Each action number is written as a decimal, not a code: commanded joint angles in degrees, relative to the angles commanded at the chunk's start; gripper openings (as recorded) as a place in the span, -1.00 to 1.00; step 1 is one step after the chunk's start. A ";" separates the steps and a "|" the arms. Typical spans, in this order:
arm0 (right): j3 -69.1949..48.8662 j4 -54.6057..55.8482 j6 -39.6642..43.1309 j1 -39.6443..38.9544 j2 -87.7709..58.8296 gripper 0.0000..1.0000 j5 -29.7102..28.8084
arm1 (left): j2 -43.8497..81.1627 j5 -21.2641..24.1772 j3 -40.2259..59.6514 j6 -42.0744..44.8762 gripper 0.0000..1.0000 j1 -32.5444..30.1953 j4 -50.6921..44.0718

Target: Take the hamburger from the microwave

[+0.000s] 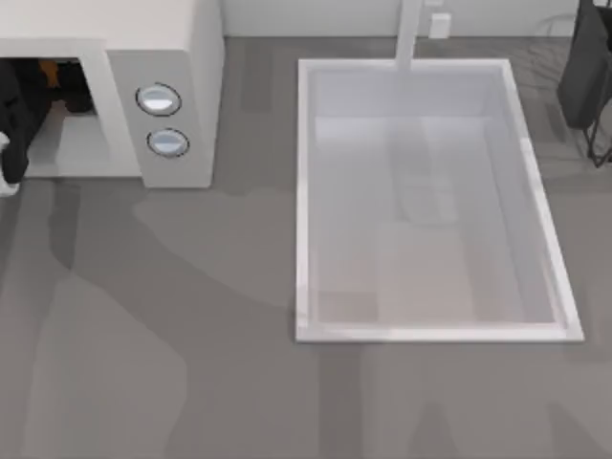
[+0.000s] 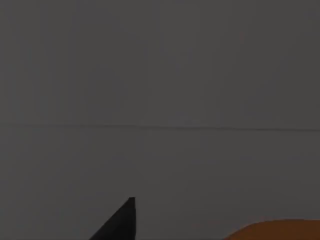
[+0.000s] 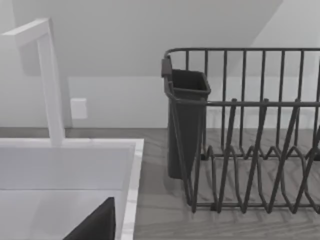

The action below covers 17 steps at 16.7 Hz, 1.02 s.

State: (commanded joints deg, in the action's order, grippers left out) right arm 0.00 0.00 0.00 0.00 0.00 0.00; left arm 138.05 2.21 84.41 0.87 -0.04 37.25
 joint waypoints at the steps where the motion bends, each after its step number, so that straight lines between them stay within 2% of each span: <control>1: 0.00 0.00 0.00 0.00 0.00 1.00 0.00 | -4.05 -1.67 -3.27 -0.60 -1.00 -1.73 -1.04; 11: 0.00 0.00 0.00 0.00 0.00 1.00 0.00 | -50.46 -20.53 -40.34 -7.40 -1.00 -21.27 -12.73; 14: 0.00 0.00 0.00 0.00 0.00 1.00 0.00 | -57.20 -24.05 -46.89 -8.66 -1.00 -24.92 -14.92; 17: 0.00 0.00 0.00 0.00 0.00 1.00 0.00 | -58.65 -24.90 -48.32 -8.97 -1.00 -25.79 -15.44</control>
State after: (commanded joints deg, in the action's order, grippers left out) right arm 0.00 0.00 0.00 0.00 0.00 0.00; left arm 79.40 -22.69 36.09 -8.10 -25.84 21.81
